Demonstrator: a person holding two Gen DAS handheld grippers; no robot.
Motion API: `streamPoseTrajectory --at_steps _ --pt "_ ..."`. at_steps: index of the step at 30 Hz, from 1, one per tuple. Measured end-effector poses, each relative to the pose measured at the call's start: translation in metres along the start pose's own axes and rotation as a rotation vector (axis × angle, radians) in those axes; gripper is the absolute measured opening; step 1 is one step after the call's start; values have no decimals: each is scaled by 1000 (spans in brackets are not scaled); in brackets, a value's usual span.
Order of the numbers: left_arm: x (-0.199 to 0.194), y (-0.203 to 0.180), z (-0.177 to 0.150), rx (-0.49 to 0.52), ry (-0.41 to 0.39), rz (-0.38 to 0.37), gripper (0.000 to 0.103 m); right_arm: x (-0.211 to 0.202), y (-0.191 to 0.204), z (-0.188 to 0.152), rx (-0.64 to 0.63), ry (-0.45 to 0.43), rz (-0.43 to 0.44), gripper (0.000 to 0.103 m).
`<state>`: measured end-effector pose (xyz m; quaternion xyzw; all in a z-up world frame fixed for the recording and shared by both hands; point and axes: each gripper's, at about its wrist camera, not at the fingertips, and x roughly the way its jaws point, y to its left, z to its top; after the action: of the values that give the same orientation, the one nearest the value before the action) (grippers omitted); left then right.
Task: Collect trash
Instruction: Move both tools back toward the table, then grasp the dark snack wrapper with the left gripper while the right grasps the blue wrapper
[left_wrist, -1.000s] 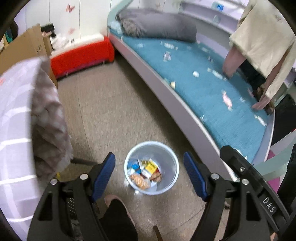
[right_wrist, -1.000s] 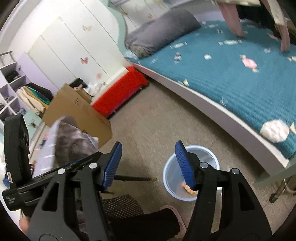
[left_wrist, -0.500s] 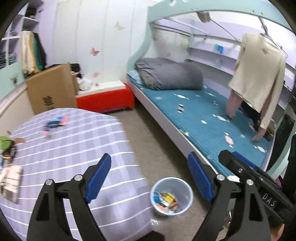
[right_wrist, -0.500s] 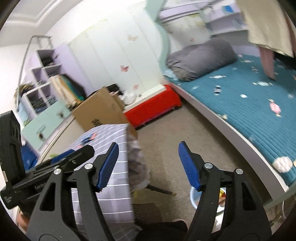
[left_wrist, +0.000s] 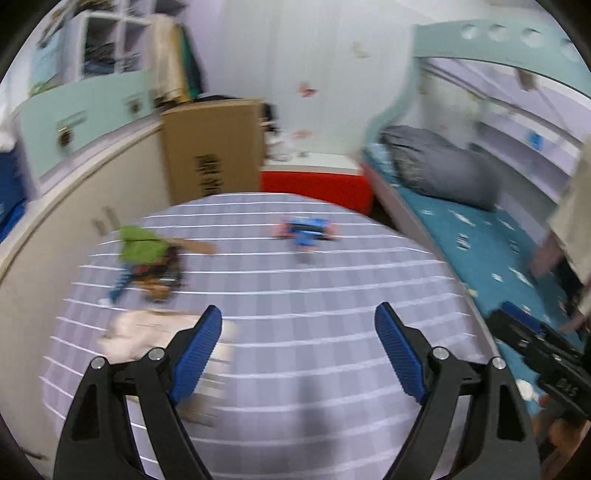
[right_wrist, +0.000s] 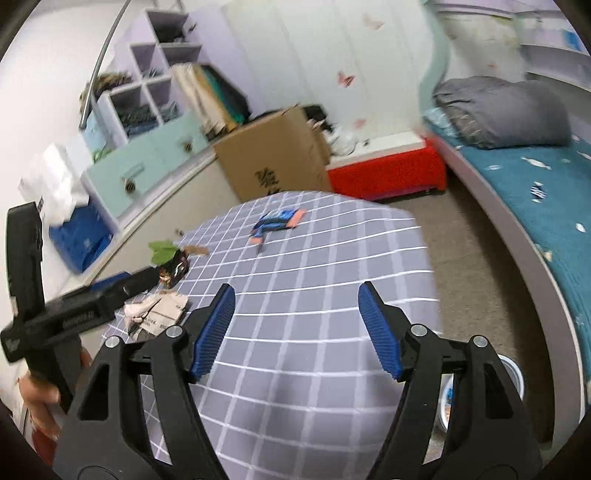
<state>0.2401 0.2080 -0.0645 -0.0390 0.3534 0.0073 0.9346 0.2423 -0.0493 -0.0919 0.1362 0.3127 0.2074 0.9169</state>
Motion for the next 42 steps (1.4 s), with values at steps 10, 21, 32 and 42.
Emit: streamPoseTrajectory --at_steps 10,21,32,42 --pt "55 129 12 -244 108 -31 80 87 42 14 -38 104 43 69" --pt "109 144 25 -270 198 -52 50 135 51 26 -37 153 50 69" --pt "99 139 23 -293 128 -62 8 150 44 38 -16 148 43 69" --pt "90 102 44 -262 56 -111 8 184 38 52 -14 170 10 69"
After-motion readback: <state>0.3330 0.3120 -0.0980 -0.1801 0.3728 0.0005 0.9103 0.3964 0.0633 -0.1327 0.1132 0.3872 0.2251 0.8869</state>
